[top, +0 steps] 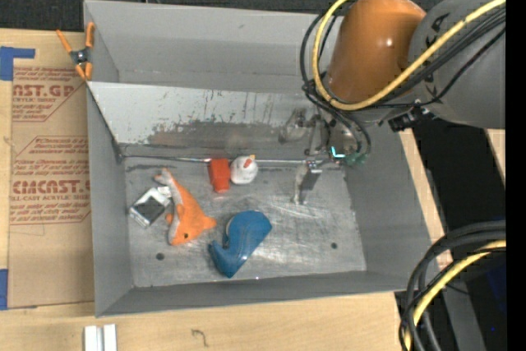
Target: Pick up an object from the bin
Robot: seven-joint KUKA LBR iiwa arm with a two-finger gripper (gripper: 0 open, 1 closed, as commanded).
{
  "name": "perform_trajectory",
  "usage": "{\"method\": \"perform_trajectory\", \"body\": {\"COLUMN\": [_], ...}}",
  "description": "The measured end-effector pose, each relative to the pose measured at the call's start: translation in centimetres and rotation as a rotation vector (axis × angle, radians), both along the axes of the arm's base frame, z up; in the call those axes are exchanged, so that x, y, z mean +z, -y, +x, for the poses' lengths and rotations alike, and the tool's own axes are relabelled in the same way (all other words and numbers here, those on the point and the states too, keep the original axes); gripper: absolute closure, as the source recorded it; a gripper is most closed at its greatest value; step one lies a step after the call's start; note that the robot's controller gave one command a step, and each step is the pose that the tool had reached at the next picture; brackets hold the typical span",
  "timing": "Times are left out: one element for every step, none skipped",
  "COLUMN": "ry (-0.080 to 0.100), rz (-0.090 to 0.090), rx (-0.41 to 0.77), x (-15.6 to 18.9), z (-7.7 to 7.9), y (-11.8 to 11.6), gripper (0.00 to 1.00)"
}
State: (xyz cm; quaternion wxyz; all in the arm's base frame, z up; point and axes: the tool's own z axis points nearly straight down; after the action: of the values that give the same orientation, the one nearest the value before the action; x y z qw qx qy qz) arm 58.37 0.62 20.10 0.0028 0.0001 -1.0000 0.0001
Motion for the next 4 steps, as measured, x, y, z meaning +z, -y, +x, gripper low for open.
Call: {"method": "perform_trajectory", "body": {"ry": [0.008, 0.013, 0.007, 0.013], "rz": [0.0, 0.0, 0.002, 0.001], "rx": [0.0, 0.036, 0.096, 0.24], "x": [0.5, -4.4, -7.0, -8.0], "z": [0.2, -0.2, -0.6, -4.7], "y": [0.0, -3.7, -5.4, -5.4], "gripper": [0.0, 0.0, 0.0, 0.0]}}
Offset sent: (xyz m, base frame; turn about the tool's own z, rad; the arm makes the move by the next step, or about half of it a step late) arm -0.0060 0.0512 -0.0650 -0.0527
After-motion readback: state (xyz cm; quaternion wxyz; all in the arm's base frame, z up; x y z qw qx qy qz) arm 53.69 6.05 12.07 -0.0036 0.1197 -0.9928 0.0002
